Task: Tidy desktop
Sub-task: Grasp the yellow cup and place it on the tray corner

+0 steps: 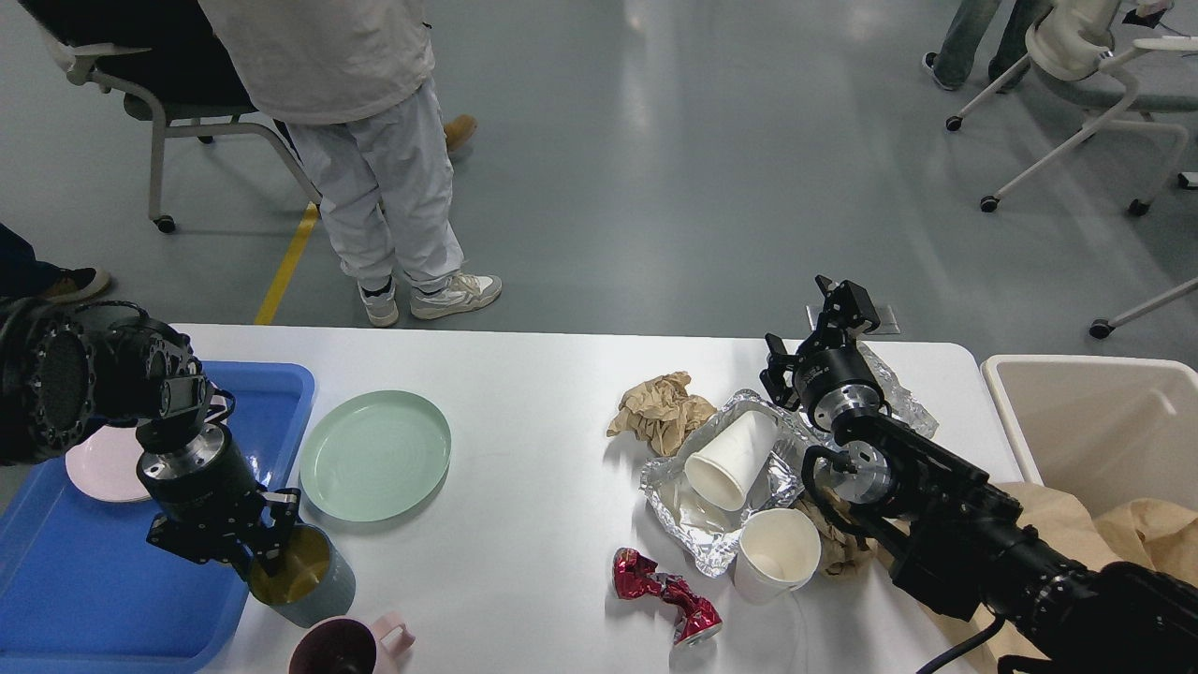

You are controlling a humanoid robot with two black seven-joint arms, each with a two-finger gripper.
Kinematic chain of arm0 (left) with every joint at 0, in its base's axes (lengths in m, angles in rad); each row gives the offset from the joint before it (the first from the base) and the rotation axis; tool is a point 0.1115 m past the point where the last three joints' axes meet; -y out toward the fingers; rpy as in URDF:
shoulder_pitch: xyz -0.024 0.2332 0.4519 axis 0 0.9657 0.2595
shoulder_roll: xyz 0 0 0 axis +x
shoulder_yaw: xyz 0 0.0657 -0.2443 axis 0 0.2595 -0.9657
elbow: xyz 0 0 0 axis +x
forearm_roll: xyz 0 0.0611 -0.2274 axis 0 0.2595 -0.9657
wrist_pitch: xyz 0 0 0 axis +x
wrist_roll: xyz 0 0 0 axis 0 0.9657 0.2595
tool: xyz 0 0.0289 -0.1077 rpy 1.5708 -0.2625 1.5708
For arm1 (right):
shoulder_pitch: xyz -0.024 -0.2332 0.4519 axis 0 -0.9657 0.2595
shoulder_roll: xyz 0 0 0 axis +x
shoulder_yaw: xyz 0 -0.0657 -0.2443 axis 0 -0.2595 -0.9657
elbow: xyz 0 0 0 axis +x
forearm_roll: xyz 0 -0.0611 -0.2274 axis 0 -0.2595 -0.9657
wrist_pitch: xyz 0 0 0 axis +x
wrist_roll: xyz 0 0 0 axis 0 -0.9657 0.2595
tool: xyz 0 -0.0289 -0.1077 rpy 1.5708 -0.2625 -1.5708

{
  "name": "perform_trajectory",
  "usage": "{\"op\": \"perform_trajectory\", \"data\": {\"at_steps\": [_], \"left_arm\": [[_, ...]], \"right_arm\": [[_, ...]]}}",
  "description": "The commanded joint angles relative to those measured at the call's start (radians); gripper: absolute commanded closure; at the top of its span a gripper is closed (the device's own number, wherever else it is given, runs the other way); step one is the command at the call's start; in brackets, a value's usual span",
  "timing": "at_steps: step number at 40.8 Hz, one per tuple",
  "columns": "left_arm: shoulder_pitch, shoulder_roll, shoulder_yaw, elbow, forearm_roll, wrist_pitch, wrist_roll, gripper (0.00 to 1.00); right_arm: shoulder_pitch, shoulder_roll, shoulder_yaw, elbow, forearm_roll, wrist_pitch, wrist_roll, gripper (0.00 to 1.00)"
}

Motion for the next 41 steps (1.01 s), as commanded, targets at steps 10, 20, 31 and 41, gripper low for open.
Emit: {"op": "perform_trajectory", "data": {"at_steps": [10,20,31,41], "left_arm": [[-0.002,-0.005,-0.016,0.008,0.004,-0.015,0.0,1.0],[-0.083,0.004,-0.039,0.006,0.004,-0.058,-0.002,1.0],[-0.171,0.015,-0.056,0.002,0.005,-0.058,0.001,1.0],[-0.18,0.23,-0.038,0.028,0.005,-0.058,0.003,1.0]], "right_arm": [[0.0,0.0,0.0,0.0,0.0,0.0,0.0,0.0],[0.0,0.0,0.0,0.0,0.0,0.0,0.0,0.0],[0.0,0.0,0.0,0.0,0.0,0.0,0.0,0.0],[0.0,0.0,0.0,0.0,0.0,0.0,0.0,0.0]]}}
